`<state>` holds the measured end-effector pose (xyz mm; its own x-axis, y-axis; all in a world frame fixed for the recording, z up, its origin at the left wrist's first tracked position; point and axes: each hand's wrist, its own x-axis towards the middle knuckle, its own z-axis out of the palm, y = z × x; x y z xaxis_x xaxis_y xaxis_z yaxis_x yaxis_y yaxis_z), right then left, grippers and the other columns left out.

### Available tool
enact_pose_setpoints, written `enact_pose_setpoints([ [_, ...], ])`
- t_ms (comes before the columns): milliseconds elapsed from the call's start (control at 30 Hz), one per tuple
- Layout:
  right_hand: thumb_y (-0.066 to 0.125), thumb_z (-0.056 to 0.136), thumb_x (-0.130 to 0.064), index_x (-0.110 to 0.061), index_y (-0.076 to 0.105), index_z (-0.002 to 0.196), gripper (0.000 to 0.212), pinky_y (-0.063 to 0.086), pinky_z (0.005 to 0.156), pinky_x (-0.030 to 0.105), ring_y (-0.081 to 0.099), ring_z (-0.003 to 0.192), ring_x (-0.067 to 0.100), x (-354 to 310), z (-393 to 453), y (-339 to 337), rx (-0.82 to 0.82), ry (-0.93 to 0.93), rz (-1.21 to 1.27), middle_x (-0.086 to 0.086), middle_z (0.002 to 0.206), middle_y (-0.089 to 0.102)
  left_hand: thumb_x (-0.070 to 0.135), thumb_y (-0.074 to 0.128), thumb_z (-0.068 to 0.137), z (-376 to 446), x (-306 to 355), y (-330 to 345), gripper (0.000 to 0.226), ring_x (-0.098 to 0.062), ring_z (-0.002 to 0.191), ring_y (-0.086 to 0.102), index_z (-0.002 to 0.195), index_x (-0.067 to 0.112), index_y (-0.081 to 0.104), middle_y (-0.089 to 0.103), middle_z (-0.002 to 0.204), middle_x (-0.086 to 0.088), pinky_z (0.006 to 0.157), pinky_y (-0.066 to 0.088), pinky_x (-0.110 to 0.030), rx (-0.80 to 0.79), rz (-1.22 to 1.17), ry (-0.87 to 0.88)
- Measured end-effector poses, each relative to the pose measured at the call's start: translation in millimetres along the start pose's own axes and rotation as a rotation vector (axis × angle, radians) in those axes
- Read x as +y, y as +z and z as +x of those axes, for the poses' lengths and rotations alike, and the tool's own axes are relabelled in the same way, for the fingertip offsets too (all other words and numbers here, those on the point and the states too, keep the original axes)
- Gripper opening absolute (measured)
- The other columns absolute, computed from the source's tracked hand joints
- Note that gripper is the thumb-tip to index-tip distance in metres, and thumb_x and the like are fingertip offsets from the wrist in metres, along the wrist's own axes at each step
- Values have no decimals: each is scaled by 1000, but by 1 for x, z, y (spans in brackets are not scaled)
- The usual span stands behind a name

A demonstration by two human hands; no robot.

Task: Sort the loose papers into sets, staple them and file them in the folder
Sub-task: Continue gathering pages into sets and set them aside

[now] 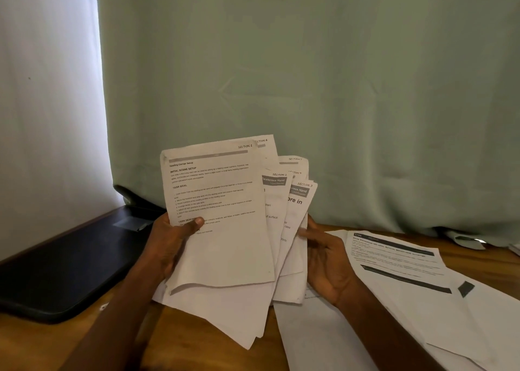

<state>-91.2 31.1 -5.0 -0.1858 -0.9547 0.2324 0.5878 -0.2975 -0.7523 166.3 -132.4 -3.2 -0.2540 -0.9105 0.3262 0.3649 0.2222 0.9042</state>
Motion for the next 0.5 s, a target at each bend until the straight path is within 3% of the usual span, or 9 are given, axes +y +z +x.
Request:
enact_pose_setpoints([
  [67, 38, 108, -23, -12, 75, 122, 41, 61, 85, 45, 71, 110, 34, -2, 0, 2, 28, 25, 32, 18, 127, 70, -1, 76, 86, 0, -1, 3, 35, -19, 93, 77, 114, 19, 70, 79, 106, 0, 70, 65, -33, 30, 9, -1],
  [100, 40, 106, -28, -11, 71, 127, 41, 60, 90, 47, 70, 112, 33, -4, 0, 4, 30, 34, 12, 18, 129, 69, -1, 75, 87, 0, 0, 5, 33, -16, 91, 77, 112, 20, 70, 80, 103, 3, 72, 65, -33, 36, 12, 3],
  [200, 53, 101, -25, -12, 58, 141, 42, 47, 109, 55, 64, 123, 36, -4, -4, 12, 61, 43, -140, 17, 136, 65, 0, 76, 86, -1, -1, 11, 33, -13, 93, 77, 112, 19, 71, 80, 104, 4, 73, 64, -28, -27, 21, 14],
  [333, 60, 101, -24, -14, 61, 137, 38, 48, 108, 54, 68, 118, 32, 2, -5, 14, 178, -24, -287, 13, 126, 72, 2, 82, 78, -4, -2, 14, 50, -23, 108, 74, 126, 11, 70, 76, 119, -6, 82, 63, -31, -237, 64, -46],
  [500, 61, 101, -32, -19, 61, 138, 39, 46, 112, 51, 67, 120, 26, 1, -4, 9, 247, -79, -471, 3, 128, 71, 5, 87, 72, -3, -3, 10, 58, -28, 113, 72, 126, 17, 71, 74, 125, -9, 84, 63, -36, -338, 77, -64],
])
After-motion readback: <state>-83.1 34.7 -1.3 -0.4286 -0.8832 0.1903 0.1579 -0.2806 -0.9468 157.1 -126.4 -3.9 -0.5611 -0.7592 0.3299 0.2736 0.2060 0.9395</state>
